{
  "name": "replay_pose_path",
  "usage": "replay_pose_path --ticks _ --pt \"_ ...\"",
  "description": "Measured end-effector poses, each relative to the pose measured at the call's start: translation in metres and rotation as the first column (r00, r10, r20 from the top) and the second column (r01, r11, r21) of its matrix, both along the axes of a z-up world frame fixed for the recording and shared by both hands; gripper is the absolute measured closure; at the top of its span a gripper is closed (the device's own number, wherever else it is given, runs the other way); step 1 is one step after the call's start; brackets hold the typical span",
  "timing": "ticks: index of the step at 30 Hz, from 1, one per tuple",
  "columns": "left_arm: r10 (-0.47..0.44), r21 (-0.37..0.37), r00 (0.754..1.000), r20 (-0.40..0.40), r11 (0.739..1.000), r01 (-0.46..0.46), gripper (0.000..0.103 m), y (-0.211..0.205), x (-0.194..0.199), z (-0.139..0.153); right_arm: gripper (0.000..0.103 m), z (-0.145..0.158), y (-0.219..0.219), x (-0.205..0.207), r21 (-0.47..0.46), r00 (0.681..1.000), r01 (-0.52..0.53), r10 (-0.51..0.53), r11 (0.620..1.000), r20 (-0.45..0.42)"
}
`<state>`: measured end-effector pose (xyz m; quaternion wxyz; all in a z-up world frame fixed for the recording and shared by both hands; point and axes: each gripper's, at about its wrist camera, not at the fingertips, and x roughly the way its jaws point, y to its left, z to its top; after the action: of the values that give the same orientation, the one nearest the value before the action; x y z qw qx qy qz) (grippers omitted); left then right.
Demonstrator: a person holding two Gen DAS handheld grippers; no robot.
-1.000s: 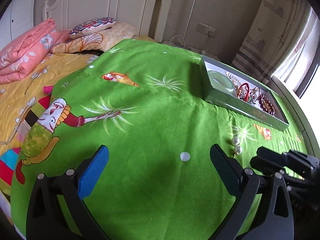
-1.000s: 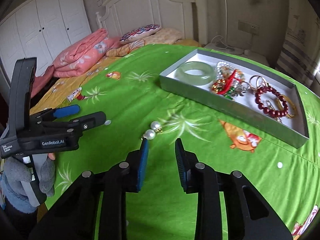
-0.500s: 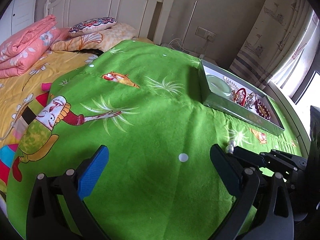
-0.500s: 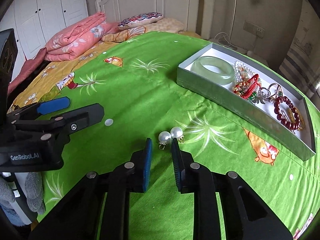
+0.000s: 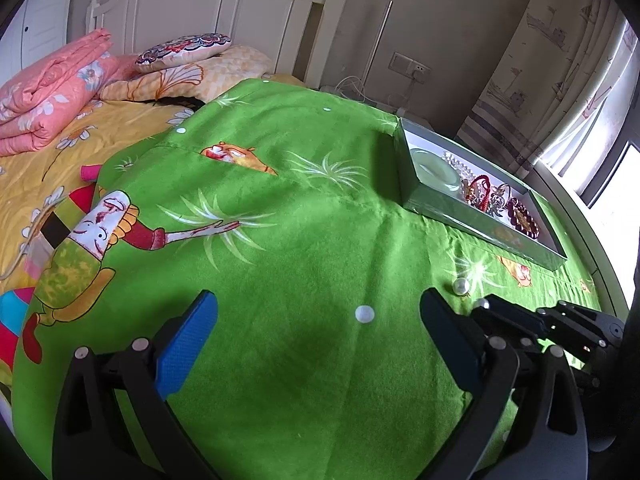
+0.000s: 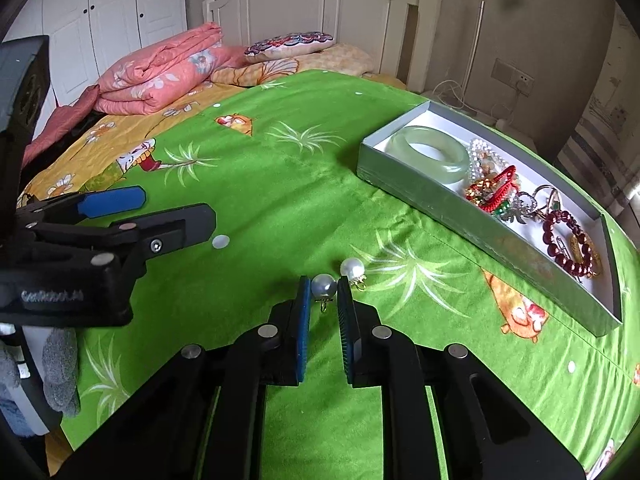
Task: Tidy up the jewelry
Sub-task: 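Lift the pearl earring with the right gripper toward the box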
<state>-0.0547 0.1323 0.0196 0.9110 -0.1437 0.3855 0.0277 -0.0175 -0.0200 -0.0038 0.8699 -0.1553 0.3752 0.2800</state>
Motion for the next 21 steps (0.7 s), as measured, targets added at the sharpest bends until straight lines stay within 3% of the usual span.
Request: replay_pose_path --ticks 6,11,14,16,18,21 --pt "-0.030 0.006 1.000 0.003 1.000 0.030 0.003 -0.006 0.001 0.001 0.088 0.012 -0.071 -0.013 0.057 0.994 0.098 -0.100 0.994 0.040" --pt "-0.127 0.128 0.992 0.007 0.984 0.125 0.004 -0.041 0.004 0.010 0.088 0.009 -0.136 -0.013 0.100 0.974 0.223 -0.226 0.970 0.015" --pt "-0.191 0.077 0.981 0.017 0.979 0.189 0.005 -0.065 0.011 0.014 0.088 0.011 -0.161 -0.013 0.155 0.963 0.268 -0.271 0.951 -0.001" --pt "-0.233 0.127 0.973 0.001 0.965 0.231 0.012 -0.089 0.019 0.014 0.088 0.012 -0.171 -0.013 0.172 0.957 0.285 -0.289 0.943 -0.003" --pt "-0.281 0.178 0.959 -0.027 0.943 0.281 0.027 -0.110 0.028 0.010 0.088 0.011 -0.179 -0.013 0.189 0.954 0.297 -0.300 0.936 -0.013" --pt "-0.317 0.184 0.946 -0.065 0.928 0.323 0.046 -0.124 0.045 0.000 0.088 0.011 -0.188 -0.014 0.212 0.951 0.306 -0.309 0.928 -0.021"
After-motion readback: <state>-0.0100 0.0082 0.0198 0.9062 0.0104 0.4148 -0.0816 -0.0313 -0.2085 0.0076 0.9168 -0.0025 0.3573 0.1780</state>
